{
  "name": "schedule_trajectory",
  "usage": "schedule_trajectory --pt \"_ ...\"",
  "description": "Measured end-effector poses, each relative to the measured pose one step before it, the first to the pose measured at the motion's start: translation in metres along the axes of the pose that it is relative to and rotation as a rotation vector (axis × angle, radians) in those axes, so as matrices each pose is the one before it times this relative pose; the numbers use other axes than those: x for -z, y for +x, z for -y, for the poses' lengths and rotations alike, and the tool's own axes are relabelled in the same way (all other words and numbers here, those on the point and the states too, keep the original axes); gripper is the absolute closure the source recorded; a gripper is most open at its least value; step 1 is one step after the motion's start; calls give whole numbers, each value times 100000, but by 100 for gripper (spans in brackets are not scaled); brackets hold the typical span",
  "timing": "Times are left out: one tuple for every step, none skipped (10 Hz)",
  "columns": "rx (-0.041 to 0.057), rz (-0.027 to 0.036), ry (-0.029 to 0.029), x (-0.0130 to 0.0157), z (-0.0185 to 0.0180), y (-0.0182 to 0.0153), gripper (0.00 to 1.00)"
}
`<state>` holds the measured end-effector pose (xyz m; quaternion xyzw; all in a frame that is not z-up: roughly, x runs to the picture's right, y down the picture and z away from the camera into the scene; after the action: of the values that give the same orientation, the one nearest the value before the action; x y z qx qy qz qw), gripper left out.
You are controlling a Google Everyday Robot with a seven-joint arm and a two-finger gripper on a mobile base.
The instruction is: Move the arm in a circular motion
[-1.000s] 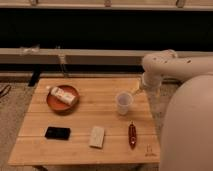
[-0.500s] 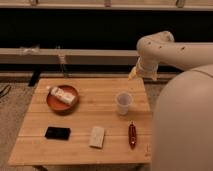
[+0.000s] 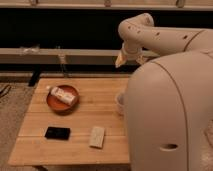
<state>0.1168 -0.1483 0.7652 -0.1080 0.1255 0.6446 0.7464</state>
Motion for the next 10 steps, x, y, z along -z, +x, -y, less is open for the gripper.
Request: schedule_trajectory --pt "3206 864 -665 -41 -1422 -1471 20" --pt "3321 822 -709 -213 -1554 -1444 20" --pt "3936 728 -1528 -424 -2179 -1604 20" --pt "3802 788 -1438 -425 -2000 -1503 20" --pt "3817 839 -1340 -536 -1807 -1579 20" --pt "3309 761 -1562 -523 -1687 -1460 20" --pt "3381 718 -1543 -462 -1692 -1389 20" --pt "4634 900 -1918 -600 -2300 -1801 20" --pt "4520 695 -2221 -681 -2322 -1706 20" --pt "3652 506 -1662 -521 -1710 -1278 20"
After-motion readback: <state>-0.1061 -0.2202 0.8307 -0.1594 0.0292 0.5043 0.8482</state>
